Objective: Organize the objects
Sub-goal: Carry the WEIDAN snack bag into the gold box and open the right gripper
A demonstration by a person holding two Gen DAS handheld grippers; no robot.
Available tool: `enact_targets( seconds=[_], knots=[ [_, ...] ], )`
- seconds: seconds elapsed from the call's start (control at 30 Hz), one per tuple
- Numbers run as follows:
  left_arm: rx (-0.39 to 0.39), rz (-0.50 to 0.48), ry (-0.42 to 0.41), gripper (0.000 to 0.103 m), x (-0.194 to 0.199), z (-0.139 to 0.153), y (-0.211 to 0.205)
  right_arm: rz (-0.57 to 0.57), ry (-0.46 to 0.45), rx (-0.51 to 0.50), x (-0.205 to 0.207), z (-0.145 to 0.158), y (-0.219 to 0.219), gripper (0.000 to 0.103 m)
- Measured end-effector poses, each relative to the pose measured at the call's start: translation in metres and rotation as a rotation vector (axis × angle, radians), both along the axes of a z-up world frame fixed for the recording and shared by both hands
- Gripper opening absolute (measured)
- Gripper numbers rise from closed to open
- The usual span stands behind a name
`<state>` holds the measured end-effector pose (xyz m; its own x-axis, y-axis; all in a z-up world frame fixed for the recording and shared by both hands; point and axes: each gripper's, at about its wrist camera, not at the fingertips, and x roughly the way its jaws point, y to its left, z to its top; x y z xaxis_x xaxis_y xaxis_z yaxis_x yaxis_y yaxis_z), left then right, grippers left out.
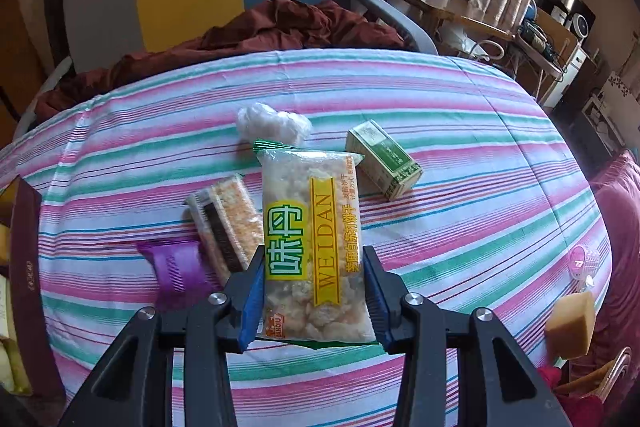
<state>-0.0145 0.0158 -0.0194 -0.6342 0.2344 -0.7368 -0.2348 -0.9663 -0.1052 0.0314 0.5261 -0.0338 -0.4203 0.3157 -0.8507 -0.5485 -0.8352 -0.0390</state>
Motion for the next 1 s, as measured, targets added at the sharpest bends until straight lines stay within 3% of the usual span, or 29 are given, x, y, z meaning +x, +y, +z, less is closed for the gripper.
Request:
enact_targets(
  seconds=[0.27,0.6,0.8,1.0],
  knots=[
    [-0.021,0.029,0.030,0.064,0.007,0.001,-0.009,0.245,0.074,-0.065,-0.026,0.027,-0.104,0.044],
    [-0.021,0.062,0.021,0.065,0.010,-0.005,-0.022,0.567,0.058,-0.094,-0.061,0.027,-0.247,0.044],
    [-0.019,0.076,0.019,0.065,0.010,-0.009,-0.028,0.643,0.014,-0.122,-0.072,0.013,-0.293,0.044],
    [-0.012,0.093,0.015,0.067,0.010,-0.012,-0.034,0.637,-0.076,-0.143,-0.088,-0.017,-0.316,0.044]
  ],
)
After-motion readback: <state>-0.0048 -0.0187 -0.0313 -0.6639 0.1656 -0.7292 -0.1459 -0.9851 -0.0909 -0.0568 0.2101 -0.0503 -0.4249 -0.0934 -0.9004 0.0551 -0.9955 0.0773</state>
